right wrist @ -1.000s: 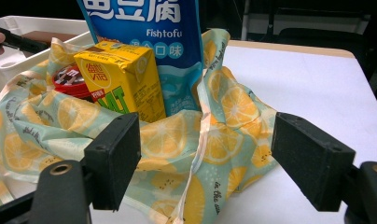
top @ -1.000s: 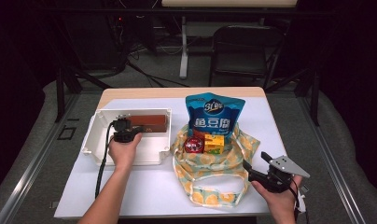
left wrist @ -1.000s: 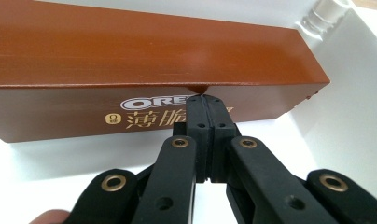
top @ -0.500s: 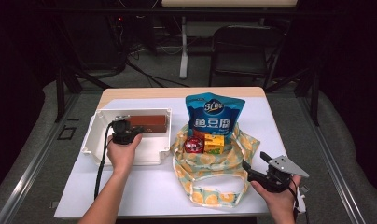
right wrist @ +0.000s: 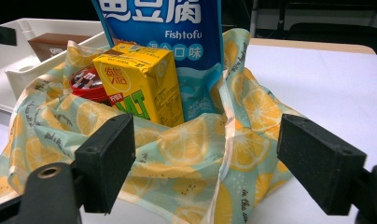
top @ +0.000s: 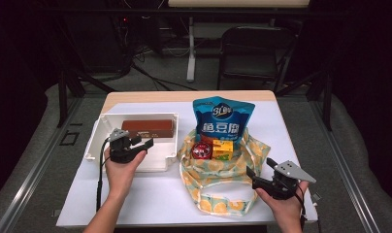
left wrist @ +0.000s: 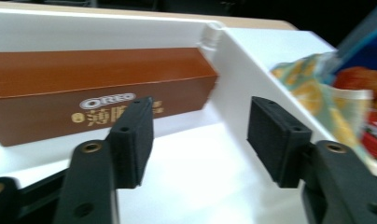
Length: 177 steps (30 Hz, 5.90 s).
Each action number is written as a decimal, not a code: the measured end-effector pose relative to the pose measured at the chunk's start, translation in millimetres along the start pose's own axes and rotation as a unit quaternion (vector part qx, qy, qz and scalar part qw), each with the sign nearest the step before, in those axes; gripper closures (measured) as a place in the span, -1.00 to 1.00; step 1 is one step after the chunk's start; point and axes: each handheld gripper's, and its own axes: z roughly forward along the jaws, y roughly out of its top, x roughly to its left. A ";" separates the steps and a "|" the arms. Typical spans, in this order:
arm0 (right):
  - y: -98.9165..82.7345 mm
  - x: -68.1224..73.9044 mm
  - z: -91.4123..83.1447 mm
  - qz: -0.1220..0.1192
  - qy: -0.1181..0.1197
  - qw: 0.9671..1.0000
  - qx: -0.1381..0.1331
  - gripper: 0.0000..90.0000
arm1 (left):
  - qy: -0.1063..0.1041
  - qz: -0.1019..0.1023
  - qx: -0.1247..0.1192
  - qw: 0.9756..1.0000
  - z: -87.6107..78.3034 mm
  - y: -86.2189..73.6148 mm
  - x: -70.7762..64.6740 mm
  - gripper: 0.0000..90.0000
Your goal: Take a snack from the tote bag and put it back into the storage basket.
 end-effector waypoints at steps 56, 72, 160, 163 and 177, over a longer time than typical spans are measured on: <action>31.4 61.8 46.2 -0.002 0.001 1.000 0.021 -0.67 | -0.054 0.040 0.003 0.998 -59.0 -42.7 -19.8 -0.66; 31.8 77.9 77.6 0.030 -0.052 0.998 0.032 -0.72 | -0.056 0.051 0.011 0.997 -56.9 -43.7 -24.9 -0.65; 77.5 82.5 40.7 0.013 -0.004 1.000 0.003 -0.36 | -0.138 0.121 -0.018 0.983 -22.8 -45.0 -95.5 -0.64; 79.3 81.3 36.8 0.014 0.000 1.000 0.004 -0.36 | -0.149 0.126 -0.017 0.981 -20.6 -43.0 -101.0 -0.65; 86.1 91.3 29.0 0.009 0.036 0.999 -0.004 -0.36 | -0.176 0.123 -0.016 0.976 2.0 -45.0 -127.3 -0.64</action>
